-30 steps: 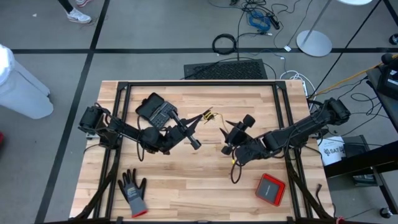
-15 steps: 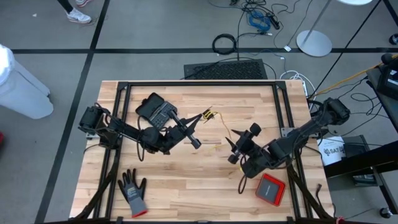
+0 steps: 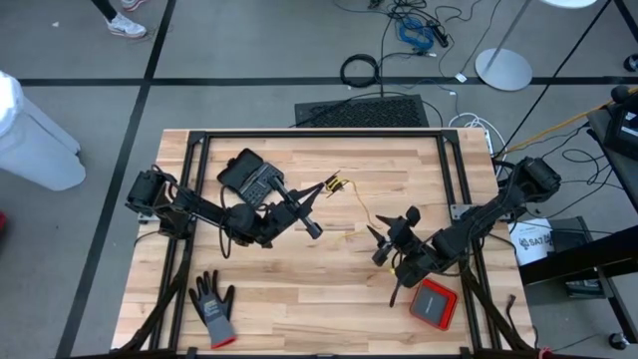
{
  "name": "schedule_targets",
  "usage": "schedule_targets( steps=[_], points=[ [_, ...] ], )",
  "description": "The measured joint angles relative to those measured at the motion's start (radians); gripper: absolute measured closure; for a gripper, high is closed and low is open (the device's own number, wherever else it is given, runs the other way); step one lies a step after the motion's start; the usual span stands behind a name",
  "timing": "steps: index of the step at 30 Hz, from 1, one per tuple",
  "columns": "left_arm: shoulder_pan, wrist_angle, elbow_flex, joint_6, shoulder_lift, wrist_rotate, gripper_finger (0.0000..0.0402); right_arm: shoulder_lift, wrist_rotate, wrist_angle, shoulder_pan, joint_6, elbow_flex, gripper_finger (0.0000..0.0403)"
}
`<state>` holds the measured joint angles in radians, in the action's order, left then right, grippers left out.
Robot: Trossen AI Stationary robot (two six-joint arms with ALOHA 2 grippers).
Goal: Coil cords
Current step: Coil the yellow wire onto the spool
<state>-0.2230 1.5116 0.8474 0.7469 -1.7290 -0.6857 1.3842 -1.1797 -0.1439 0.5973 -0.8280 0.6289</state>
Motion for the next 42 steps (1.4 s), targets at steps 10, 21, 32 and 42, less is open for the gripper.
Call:
schedule_targets(
  steps=[10, 21, 32, 42],
  points=[
    [-0.002, -0.002, 0.000, 0.000, 0.000, 0.000, 0.0400, 0.017, 0.085, -0.004, 0.016, 0.096, -0.002, 0.0279],
    [-0.002, -0.002, 0.000, 0.000, 0.000, 0.000, 0.0400, 0.053, 0.082, 0.013, 0.019, 0.108, -0.002, 0.0340],
    [-0.002, -0.002, 0.000, 0.002, 0.000, 0.000, 0.0400, 0.050, 0.081, 0.009, 0.022, 0.163, 0.036, 0.0304],
    [-0.002, -0.003, 0.000, 0.002, 0.000, 0.000, 0.0400, 0.050, 0.082, -0.051, 0.022, 0.165, 0.080, 0.0291]
  ],
)
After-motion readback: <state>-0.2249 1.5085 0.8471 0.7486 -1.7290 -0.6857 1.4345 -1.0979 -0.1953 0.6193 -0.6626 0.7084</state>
